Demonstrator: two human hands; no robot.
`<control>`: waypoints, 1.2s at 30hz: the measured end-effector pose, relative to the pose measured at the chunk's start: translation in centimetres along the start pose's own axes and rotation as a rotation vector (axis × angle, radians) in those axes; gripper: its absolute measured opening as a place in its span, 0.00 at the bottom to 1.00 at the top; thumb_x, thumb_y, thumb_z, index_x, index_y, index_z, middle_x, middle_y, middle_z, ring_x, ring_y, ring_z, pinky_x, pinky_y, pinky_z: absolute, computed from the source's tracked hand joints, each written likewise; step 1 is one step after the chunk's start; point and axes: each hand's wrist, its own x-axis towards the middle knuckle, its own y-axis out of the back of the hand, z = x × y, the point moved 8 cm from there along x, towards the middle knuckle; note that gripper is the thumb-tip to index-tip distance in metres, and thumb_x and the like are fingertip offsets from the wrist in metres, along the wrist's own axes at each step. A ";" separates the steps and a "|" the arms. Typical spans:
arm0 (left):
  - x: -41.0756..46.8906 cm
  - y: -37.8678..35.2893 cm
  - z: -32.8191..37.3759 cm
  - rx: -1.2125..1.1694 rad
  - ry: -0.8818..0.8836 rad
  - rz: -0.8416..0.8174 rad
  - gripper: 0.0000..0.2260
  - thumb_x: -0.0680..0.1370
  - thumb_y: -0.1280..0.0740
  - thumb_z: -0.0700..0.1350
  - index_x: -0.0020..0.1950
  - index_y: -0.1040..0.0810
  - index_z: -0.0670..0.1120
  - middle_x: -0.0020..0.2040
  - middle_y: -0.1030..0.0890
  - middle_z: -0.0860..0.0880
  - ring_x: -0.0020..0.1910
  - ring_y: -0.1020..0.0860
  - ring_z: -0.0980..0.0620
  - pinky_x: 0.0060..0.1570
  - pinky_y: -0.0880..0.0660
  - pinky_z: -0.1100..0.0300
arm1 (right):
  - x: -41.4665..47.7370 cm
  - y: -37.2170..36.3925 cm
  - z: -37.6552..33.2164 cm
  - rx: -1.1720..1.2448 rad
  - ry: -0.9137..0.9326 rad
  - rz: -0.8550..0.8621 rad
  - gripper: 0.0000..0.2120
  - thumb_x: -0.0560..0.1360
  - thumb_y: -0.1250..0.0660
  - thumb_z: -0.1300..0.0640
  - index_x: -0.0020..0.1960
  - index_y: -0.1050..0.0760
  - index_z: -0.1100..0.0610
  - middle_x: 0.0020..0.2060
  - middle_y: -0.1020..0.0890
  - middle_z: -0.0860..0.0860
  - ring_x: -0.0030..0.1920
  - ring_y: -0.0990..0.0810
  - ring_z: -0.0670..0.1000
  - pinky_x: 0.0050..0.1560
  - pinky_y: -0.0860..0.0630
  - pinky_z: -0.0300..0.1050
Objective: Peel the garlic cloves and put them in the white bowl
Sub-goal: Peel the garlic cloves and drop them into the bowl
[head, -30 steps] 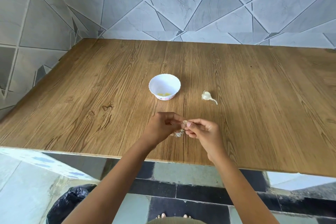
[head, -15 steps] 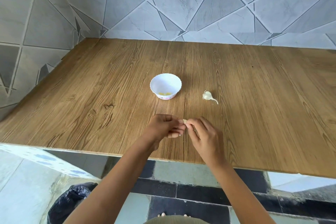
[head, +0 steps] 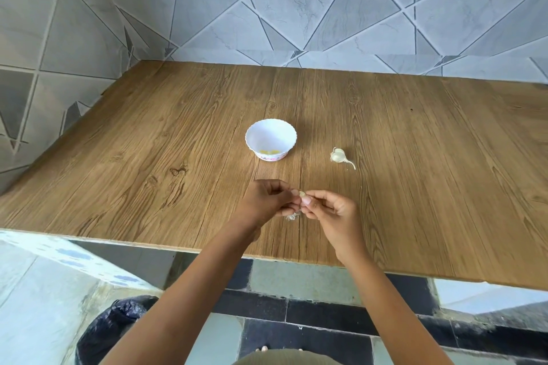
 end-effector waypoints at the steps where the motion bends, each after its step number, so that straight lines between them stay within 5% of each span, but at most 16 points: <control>1: 0.0 0.0 -0.1 0.014 0.002 -0.004 0.04 0.77 0.33 0.36 0.43 0.20 0.39 0.35 0.17 0.47 0.33 0.20 0.56 0.36 0.22 0.67 | -0.1 -0.1 -0.1 -0.015 0.011 -0.005 0.07 0.72 0.30 0.64 0.45 0.20 0.53 0.34 0.16 0.49 0.37 0.16 0.46 0.38 0.22 0.35; 8: 0.2 -0.1 -0.7 0.016 0.029 -0.035 0.04 0.77 0.33 0.37 0.43 0.20 0.41 0.35 0.17 0.48 0.34 0.19 0.56 0.35 0.24 0.66 | 0.0 -0.2 0.7 0.052 -0.156 -0.052 0.05 0.74 0.32 0.65 0.46 0.19 0.58 0.34 0.16 0.50 0.36 0.17 0.45 0.38 0.22 0.35; 14: 0.2 0.3 1.0 0.505 -0.236 0.162 0.04 0.76 0.31 0.39 0.45 0.19 0.38 0.36 0.17 0.45 0.33 0.19 0.54 0.41 0.22 0.60 | -0.4 0.1 -0.4 -0.109 0.035 0.061 0.06 0.71 0.28 0.62 0.44 0.19 0.52 0.38 0.15 0.50 0.40 0.16 0.48 0.41 0.20 0.40; 20: 0.4 -0.2 -0.2 0.207 -0.073 -0.048 0.05 0.79 0.37 0.36 0.45 0.22 0.40 0.35 0.20 0.48 0.34 0.22 0.56 0.36 0.25 0.66 | -0.4 -0.4 1.2 0.243 -0.318 -0.021 0.04 0.72 0.31 0.65 0.44 0.19 0.58 0.35 0.15 0.51 0.38 0.17 0.47 0.38 0.22 0.35; 25: 0.5 -0.2 -0.4 0.232 -0.029 -0.030 0.08 0.80 0.40 0.36 0.44 0.24 0.43 0.35 0.21 0.49 0.32 0.24 0.58 0.34 0.26 0.66 | -0.4 -1.1 2.0 0.408 -0.441 -0.024 0.04 0.73 0.33 0.65 0.43 0.20 0.59 0.35 0.16 0.51 0.37 0.18 0.46 0.38 0.22 0.35; 29: 0.9 1.5 0.5 0.726 -0.232 0.170 0.05 0.77 0.35 0.38 0.44 0.20 0.44 0.38 0.19 0.48 0.38 0.21 0.50 0.41 0.25 0.57 | -0.3 -0.9 2.1 0.452 -0.439 0.002 0.06 0.71 0.32 0.66 0.45 0.19 0.59 0.38 0.15 0.52 0.40 0.16 0.46 0.41 0.21 0.35; 32: 0.8 0.9 0.5 1.007 -0.338 0.147 0.06 0.77 0.34 0.43 0.49 0.17 0.45 0.46 0.18 0.47 0.43 0.20 0.47 0.43 0.23 0.54 | -0.3 -0.6 2.0 0.400 -0.403 0.022 0.07 0.71 0.31 0.68 0.46 0.20 0.59 0.39 0.15 0.52 0.41 0.16 0.47 0.43 0.21 0.35; 36: 0.5 1.4 1.5 0.863 -0.372 0.220 0.04 0.73 0.28 0.45 0.43 0.17 0.44 0.43 0.19 0.50 0.36 0.22 0.54 0.39 0.24 0.58 | -0.2 0.1 1.2 0.185 -0.272 0.062 0.08 0.69 0.28 0.66 0.45 0.19 0.56 0.38 0.15 0.48 0.41 0.17 0.44 0.42 0.22 0.34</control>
